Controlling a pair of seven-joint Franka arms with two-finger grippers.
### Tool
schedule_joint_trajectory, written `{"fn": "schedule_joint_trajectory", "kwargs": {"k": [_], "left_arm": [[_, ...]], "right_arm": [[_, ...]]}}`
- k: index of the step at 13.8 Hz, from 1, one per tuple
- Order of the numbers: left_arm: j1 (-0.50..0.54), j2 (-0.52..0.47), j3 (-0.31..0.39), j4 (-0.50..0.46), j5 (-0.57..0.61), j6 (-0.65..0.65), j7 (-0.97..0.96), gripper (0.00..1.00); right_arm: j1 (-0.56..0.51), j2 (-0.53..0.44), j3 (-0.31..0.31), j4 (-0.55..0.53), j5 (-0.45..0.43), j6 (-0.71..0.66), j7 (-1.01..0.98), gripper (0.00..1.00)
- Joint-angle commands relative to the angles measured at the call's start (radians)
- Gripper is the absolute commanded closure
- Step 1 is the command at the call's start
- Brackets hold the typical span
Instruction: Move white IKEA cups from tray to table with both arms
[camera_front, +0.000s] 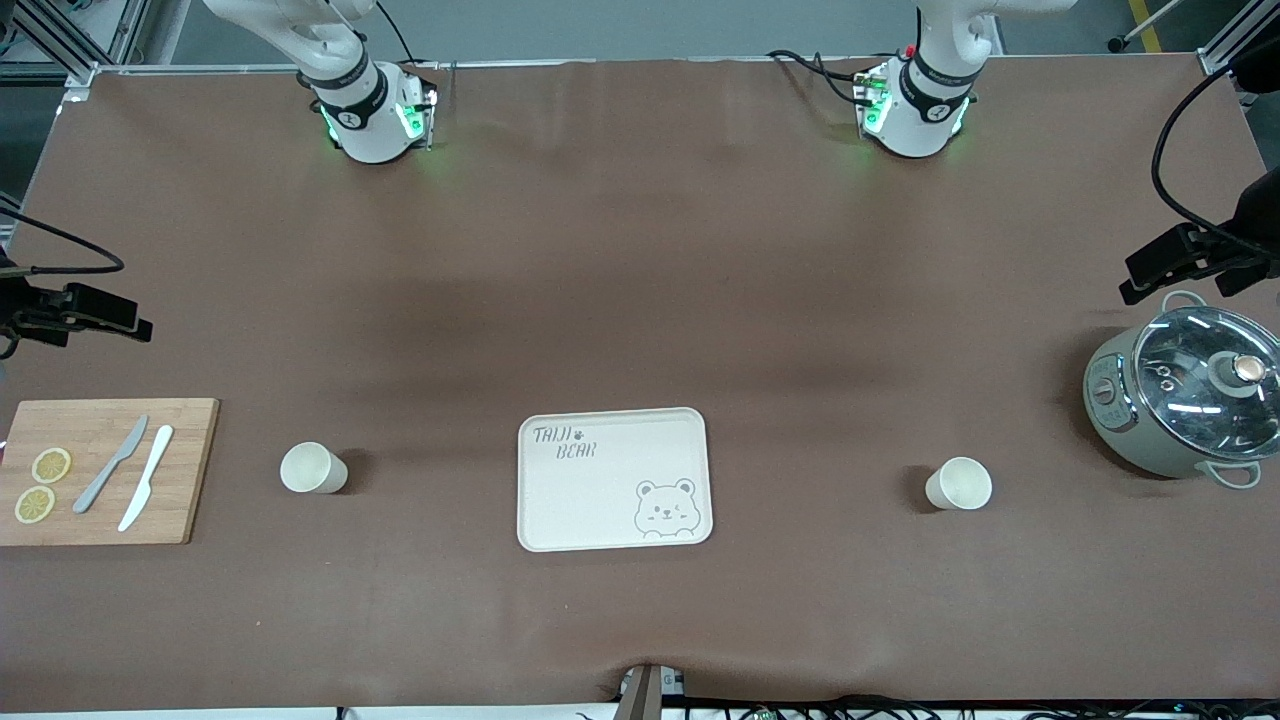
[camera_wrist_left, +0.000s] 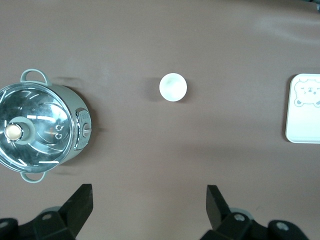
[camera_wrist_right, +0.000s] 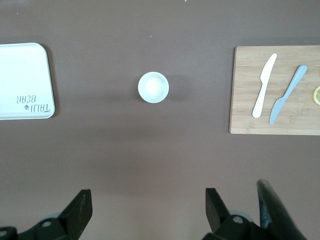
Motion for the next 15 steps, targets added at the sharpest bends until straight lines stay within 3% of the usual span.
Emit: {"fn": "schedule_joint_trajectory", "kwargs": {"k": [1, 4, 8, 15], "left_arm": [[0.01, -0.013, 0.002, -0.01, 0.016, -0.007, 0.025, 0.0], [0.016, -0.01, 0.005, -0.005, 0.013, -0.007, 0.022, 0.0], [0.014, -0.01, 0.005, -0.002, 0.017, -0.007, 0.022, 0.0], [0.011, -0.008, 0.002, -0.002, 0.017, -0.007, 0.016, 0.0]], "right_arm": [[-0.007, -0.039, 0.004, -0.028, -0.031, 0.001, 0.022, 0.0], [-0.004, -0.071, 0.005, -0.062, -0.031, 0.009, 0.041, 0.0], [0.01, -0.187, 0.01, -0.212, -0.031, 0.09, 0.094, 0.0], [0.022, -0.28, 0.013, -0.321, -0.049, 0.15, 0.096, 0.0]]}}
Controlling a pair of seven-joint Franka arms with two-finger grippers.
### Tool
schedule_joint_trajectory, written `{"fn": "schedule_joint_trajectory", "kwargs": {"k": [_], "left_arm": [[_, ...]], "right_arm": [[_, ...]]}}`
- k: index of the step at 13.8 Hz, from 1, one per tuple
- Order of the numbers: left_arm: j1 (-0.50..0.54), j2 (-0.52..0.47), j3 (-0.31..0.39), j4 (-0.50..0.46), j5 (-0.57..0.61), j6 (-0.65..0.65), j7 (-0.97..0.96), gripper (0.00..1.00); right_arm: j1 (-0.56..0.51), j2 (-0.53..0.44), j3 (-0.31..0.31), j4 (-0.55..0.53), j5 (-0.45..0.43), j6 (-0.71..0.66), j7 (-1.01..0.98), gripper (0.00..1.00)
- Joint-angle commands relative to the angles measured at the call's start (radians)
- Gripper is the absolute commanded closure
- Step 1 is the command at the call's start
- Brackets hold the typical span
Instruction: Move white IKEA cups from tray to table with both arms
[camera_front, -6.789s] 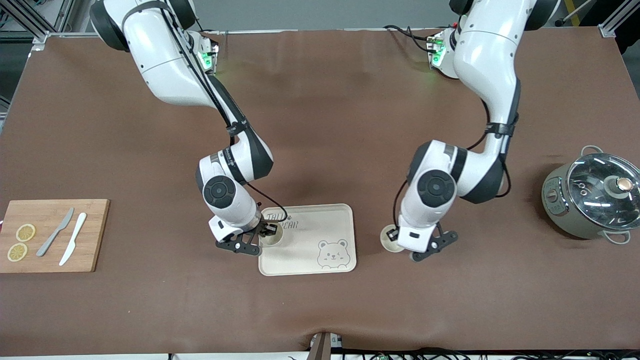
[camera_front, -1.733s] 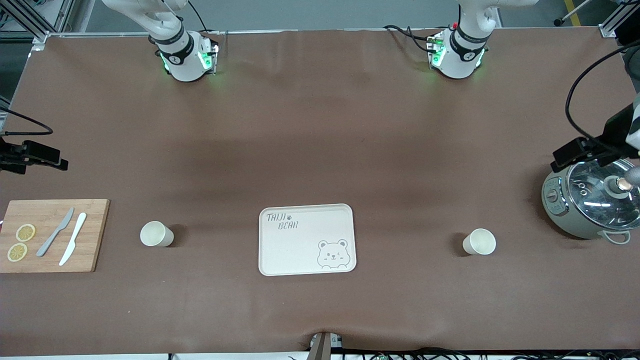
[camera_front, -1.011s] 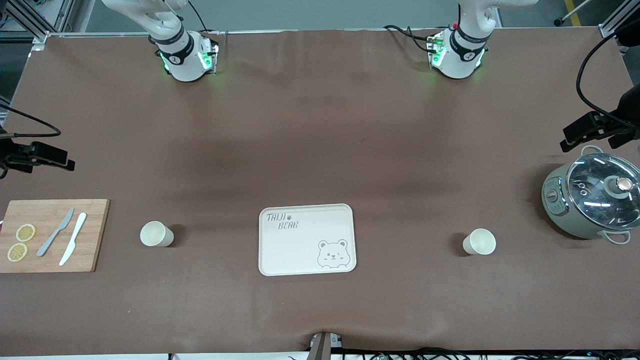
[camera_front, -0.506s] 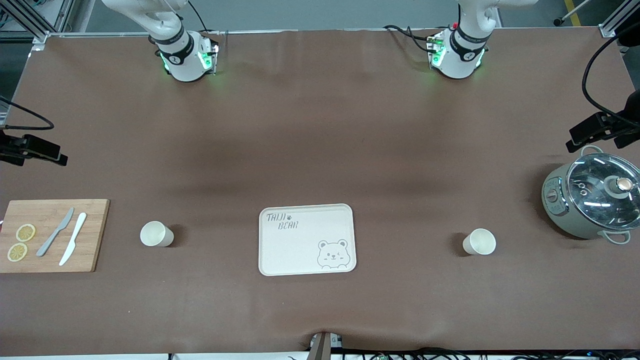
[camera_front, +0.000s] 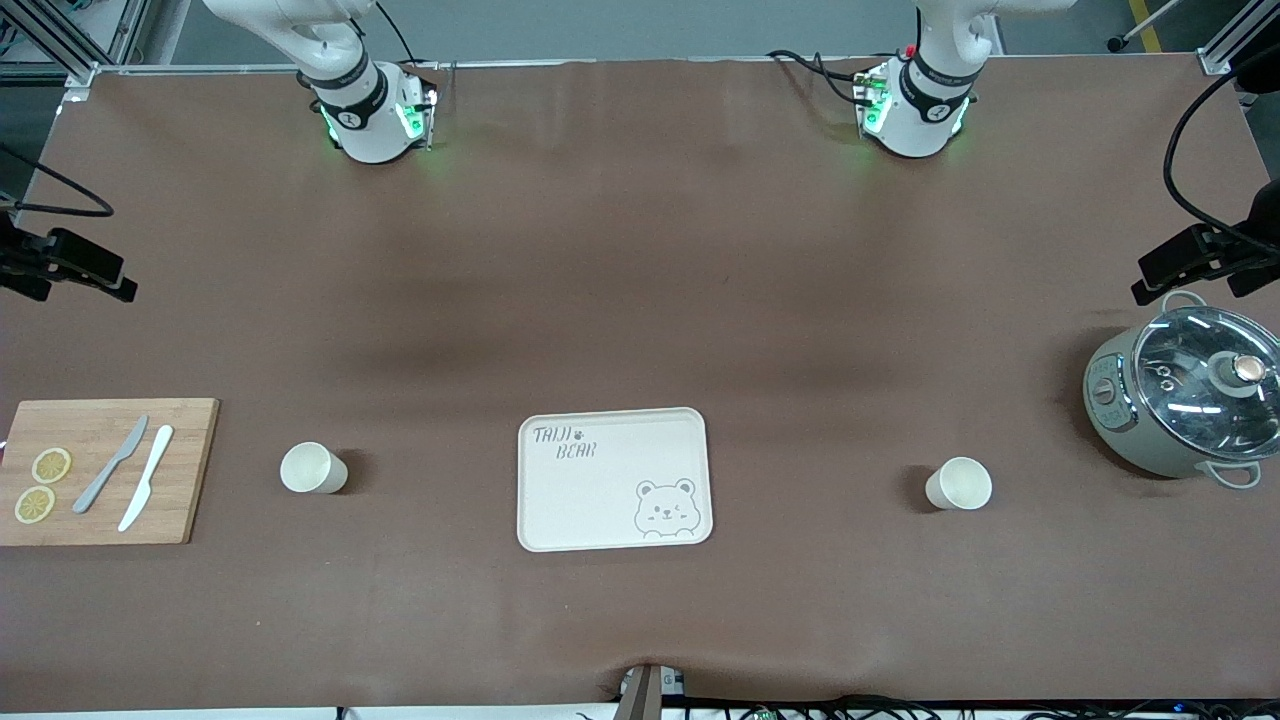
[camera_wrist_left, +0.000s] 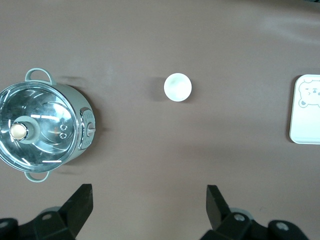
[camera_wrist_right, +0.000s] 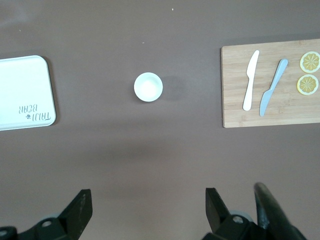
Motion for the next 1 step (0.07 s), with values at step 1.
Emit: {"fn": "schedule_joint_trajectory", "kwargs": {"k": [1], "left_arm": [[-0.002, -0.008, -0.003, -0.001, 0.017, -0.007, 0.011, 0.0]], "right_arm": [[0.011, -0.069, 0.006, -0.096, -0.019, 0.049, 0.022, 0.0]]}}
